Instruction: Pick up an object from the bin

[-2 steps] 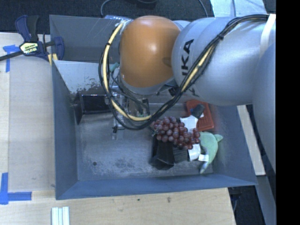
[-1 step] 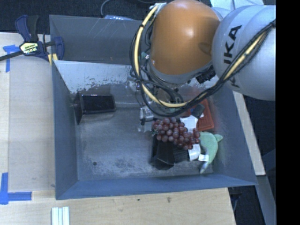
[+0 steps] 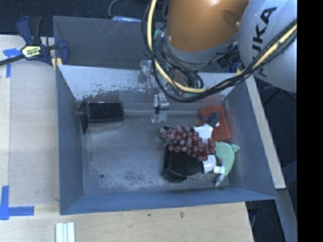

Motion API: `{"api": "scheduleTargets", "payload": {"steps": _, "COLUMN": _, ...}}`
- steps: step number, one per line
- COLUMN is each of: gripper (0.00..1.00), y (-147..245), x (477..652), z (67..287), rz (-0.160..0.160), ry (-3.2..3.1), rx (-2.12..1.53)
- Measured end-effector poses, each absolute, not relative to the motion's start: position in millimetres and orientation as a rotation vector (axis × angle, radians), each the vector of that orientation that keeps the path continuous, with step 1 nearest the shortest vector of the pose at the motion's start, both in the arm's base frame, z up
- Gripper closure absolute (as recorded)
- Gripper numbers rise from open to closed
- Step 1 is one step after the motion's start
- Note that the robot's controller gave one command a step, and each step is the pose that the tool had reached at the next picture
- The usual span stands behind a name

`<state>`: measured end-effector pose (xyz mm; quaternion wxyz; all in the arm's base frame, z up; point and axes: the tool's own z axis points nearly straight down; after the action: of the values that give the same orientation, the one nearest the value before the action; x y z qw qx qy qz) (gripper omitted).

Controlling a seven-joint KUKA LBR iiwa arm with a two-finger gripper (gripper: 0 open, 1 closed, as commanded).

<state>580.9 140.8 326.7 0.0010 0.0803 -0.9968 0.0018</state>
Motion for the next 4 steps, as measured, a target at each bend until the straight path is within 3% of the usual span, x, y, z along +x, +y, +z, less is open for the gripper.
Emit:
{"api": "scheduleTargets", "payload": {"steps": 1, "gripper": 0.00, "y": 144.7, "x": 604.9, "z": 393.6, "rz": -0.003, "ry": -3.110, "rx": 0.456}}
{"api": "scheduleTargets", "payload": {"steps": 2, "gripper": 0.00, "y": 150.5, "x": 604.4, "z": 415.2, "rz": 0.002, "ry": -3.116, "rx": 0.474}}
{"api": "scheduleTargets", "payload": {"steps": 3, "gripper": 0.00, "y": 169.9, "x": 607.0, "z": 425.0, "rz": -0.002, "ry": -3.142, "rx": 0.115}}
{"api": "scheduleTargets", "payload": {"steps": 4, "gripper": 0.00, "y": 202.0, "x": 603.7, "z": 461.8, "rz": -0.001, "ry": -3.151, "rx": 0.089}}
